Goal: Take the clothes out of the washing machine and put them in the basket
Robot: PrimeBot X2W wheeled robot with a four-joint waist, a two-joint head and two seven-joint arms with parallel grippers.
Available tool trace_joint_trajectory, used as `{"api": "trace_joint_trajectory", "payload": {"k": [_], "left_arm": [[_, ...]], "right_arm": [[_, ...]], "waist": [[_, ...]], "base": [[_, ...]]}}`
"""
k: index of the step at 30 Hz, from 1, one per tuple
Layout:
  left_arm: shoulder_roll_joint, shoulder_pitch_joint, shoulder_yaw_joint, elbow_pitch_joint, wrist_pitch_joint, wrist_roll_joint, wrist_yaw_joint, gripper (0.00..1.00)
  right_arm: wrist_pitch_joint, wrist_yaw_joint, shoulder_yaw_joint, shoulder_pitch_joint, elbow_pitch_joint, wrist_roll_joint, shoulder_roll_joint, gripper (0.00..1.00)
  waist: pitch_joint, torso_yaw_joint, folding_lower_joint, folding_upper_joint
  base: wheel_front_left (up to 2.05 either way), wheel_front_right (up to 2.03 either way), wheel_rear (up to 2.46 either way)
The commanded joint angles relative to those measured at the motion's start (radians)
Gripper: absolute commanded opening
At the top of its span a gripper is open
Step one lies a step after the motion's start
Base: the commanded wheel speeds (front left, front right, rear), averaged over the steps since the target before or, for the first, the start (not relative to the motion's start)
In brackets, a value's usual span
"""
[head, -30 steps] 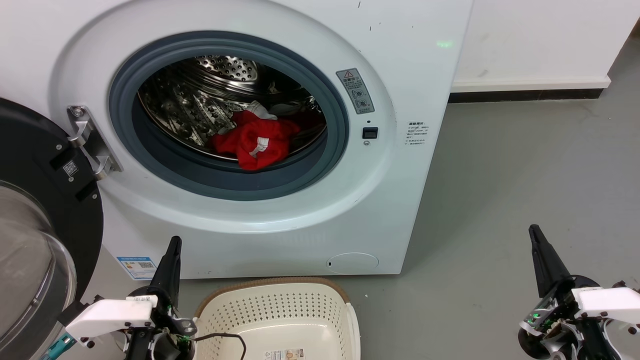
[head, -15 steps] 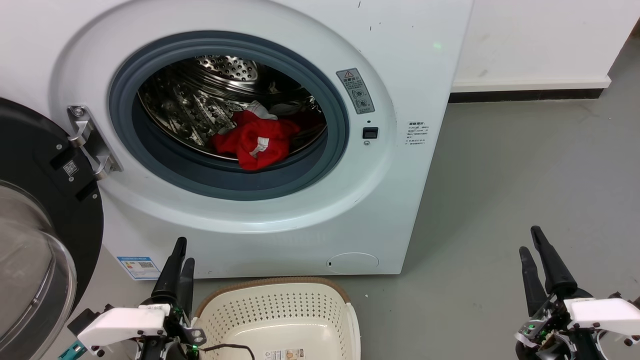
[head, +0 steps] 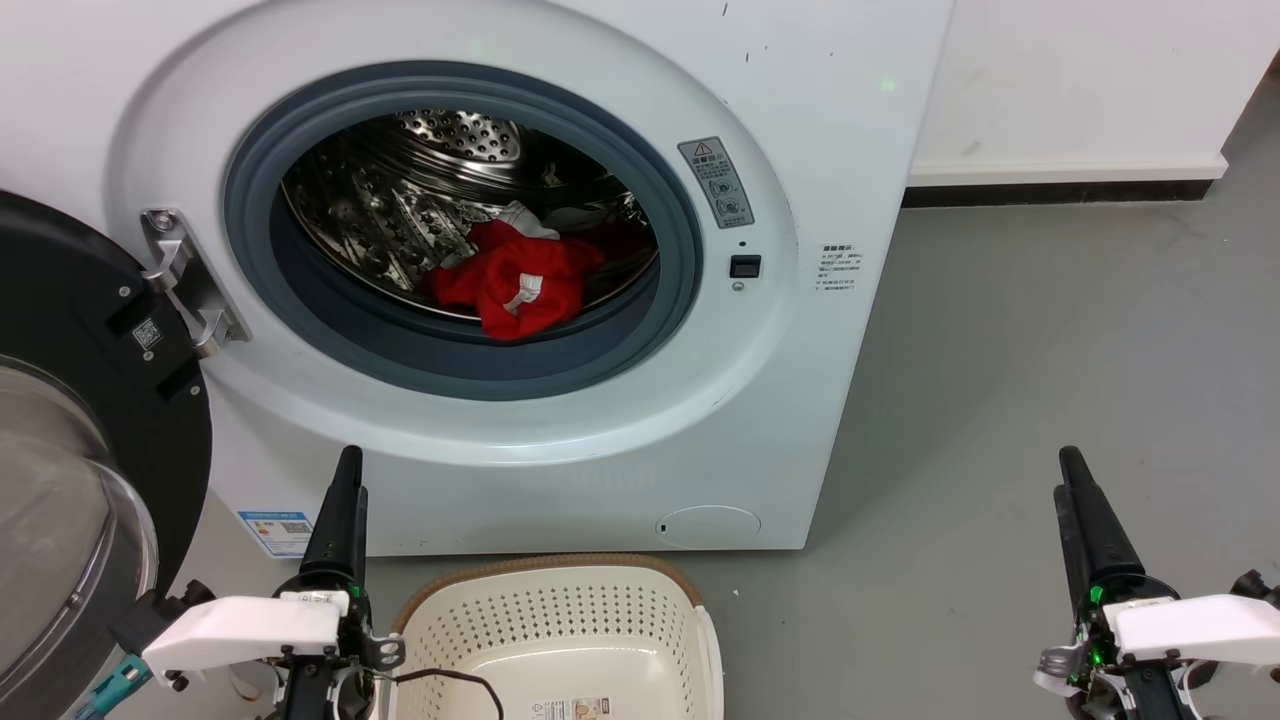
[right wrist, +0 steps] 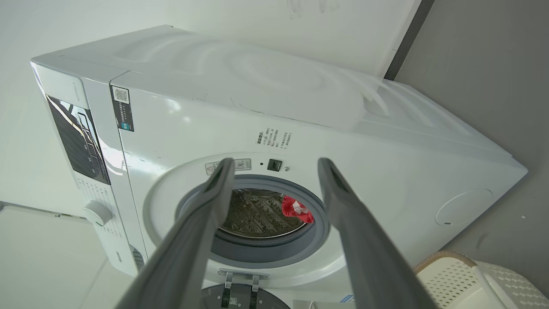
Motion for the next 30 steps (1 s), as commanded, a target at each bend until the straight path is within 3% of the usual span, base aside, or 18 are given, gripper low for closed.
{"api": "trace_joint_trajectory", "payload": {"k": [1, 20, 30], "left_arm": [[0.002, -0.023, -0.007, -0.027, -0.01, 0.025, 0.0, 1.0], [0.003, -0.024, -0.038, -0.098, -0.081, 0.37, 0.0, 1.0], [0.003, -0.02, -0.067, -0.112, -0.11, 0.557, 0.0, 1.0]], "right_arm": [[-0.01, 0.0, 0.002, -0.003, -0.028, -0.048, -0.001, 1.0], [-0.081, 0.0, 0.023, 0.037, -0.103, -0.476, -0.001, 1.0], [-0.087, 0.0, 0.031, 0.051, -0.137, -0.647, -0.001, 1.0]], "waist": [[0.0, 0.001, 0.0, 0.0], [-0.001, 0.007, 0.0, 0.0], [-0.002, 0.01, 0.0, 0.0]], "base": [[0.0, 0.0, 0.0], [0.0, 0.0, 0.0], [0.0, 0.0, 0.0]]}}
